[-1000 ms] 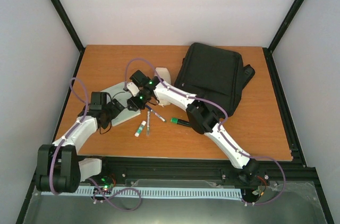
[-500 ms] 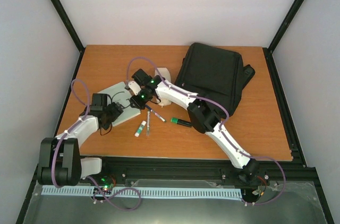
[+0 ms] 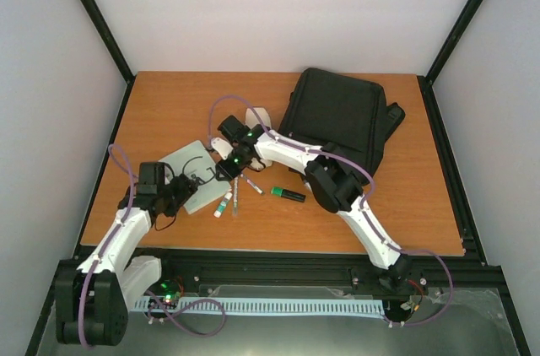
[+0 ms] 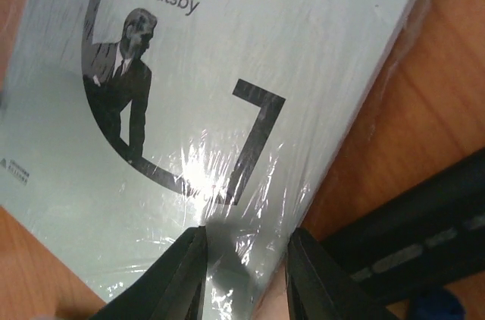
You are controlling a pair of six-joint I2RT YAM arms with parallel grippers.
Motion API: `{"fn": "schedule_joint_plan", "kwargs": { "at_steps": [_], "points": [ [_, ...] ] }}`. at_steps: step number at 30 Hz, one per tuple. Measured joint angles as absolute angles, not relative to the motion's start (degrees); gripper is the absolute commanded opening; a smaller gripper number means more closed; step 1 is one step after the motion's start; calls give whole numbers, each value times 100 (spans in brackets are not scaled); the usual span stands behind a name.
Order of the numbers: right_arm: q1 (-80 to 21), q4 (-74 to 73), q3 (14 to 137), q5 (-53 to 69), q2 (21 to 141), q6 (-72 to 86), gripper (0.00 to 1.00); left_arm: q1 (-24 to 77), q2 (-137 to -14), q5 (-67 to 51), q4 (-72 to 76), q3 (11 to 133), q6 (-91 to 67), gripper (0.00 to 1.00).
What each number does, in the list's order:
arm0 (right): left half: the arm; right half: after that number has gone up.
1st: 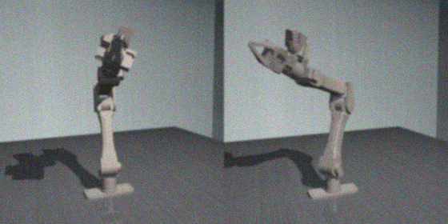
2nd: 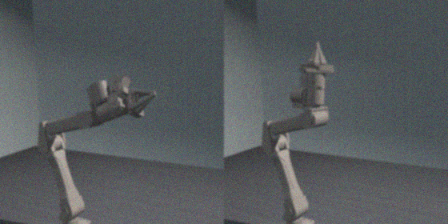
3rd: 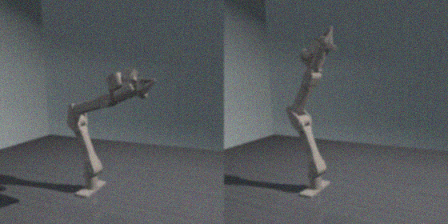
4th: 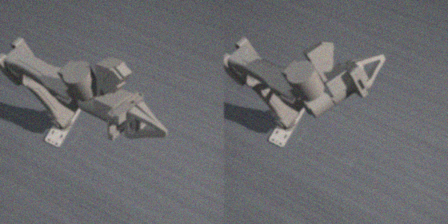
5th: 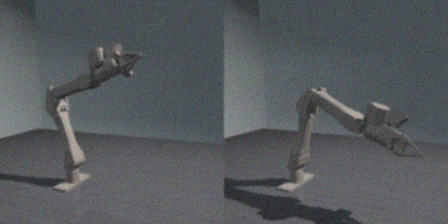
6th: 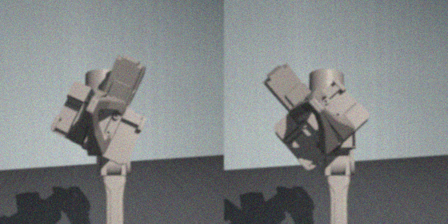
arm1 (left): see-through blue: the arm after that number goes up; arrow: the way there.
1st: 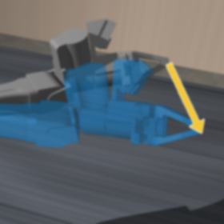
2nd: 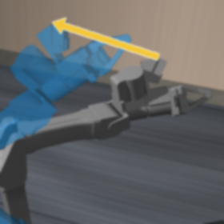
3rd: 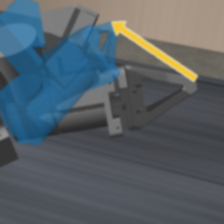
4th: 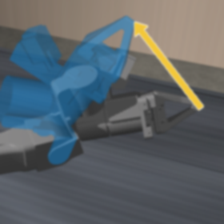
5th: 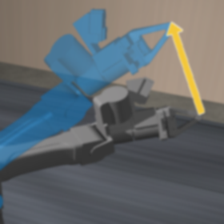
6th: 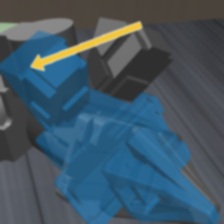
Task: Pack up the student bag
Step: Pick up the book from the center of the board.
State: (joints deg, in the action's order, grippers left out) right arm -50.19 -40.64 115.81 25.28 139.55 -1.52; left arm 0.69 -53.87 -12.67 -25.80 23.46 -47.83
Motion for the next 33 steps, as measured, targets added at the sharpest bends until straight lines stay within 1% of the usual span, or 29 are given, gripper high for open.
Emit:
{"fn": "schedule_joint_plan", "kwargs": {
  "at_steps": [3,5,7,9,12,13,16,19,24,29,33],
  "points": [
    [-5022,-4047,11316,2648,13808,-198,29,75,-5339,-1562,-2515,2329,-4759,71],
    [-5028,-4047,11159,2703,13723,-244,29,78,-5323,-1750,-2443,2239,-4759,73],
    [-5030,-4088,11078,2746,13662,-301,29,75,-5225,-1855,-2425,2187,-4766,81],
    [-5028,-4176,11072,2766,13642,-362,31,78,-5118,-1865,-2565,2202,-4762,86],
    [-5000,-4366,11157,2783,13640,-462,40,78,-4971,-1680,-3081,2436,-4746,91],
    [-4989,-4460,11192,2790,13640,-510,42,78,-4960,-1584,-3242,2569,-4746,92],
    [-4941,-4709,11375,2834,13640,-624,42,78,-5057,-1253,-3551,3100,-4678,94],
    [-4915,-4790,11644,2862,13640,-631,40,75,-5472,-993,-3583,3520,-4630,97],
    [-4910,-4748,12204,2781,13653,-611,39,64,-6191,-646,-3540,3645,-4622,98],
    [-4910,-4687,12927,2552,14014,-469,38,62,-6431,-480,-3245,3645,-4637,95],
    [-4910,-4637,13148,2340,14409,-311,37,47,-6469,-379,-3072,3645,-4626,95]
  ]
}}
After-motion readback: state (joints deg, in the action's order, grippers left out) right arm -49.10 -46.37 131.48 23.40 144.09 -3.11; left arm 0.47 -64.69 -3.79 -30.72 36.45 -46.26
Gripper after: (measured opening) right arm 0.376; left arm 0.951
